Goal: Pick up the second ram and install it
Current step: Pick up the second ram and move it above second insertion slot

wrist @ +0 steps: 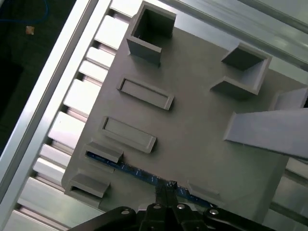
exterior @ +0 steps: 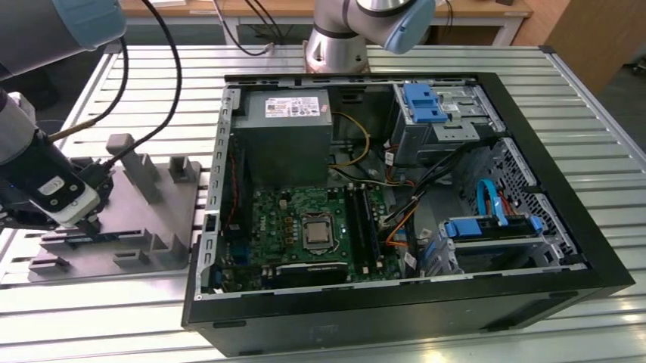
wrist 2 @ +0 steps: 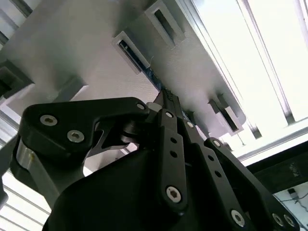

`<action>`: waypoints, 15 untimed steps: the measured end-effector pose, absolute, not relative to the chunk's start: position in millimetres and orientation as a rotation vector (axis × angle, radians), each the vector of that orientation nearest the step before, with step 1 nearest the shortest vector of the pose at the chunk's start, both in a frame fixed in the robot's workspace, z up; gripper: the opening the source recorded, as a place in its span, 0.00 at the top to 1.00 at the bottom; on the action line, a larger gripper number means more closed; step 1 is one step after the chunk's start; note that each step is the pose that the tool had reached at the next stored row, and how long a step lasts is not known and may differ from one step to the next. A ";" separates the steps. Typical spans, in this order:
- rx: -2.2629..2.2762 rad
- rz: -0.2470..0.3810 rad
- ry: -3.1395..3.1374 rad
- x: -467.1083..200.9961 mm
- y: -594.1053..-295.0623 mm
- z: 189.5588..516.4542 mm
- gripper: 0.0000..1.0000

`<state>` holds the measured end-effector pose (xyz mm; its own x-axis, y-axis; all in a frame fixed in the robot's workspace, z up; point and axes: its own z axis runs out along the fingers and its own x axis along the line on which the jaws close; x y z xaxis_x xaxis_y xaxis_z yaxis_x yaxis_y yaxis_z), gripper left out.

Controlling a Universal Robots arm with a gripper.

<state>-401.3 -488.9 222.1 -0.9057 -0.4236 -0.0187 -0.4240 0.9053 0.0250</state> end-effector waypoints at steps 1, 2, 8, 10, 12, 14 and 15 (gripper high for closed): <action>-0.702 0.045 3.049 -401.3 -488.9 222.0 0.90; -0.725 0.045 3.043 -401.3 -488.9 222.0 0.90; -0.863 0.046 3.009 -401.3 -488.9 222.0 0.90; -0.910 0.046 2.995 -401.3 -488.9 222.1 0.90; -0.958 0.046 2.981 -401.3 -488.9 222.0 0.90; -1.004 0.046 2.966 -401.3 -488.9 222.0 0.90; -1.025 0.047 2.959 -401.3 -488.9 222.0 0.90</action>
<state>-401.3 -488.9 222.0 -0.7859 -0.6181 -0.0187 -0.6183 0.7855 0.0249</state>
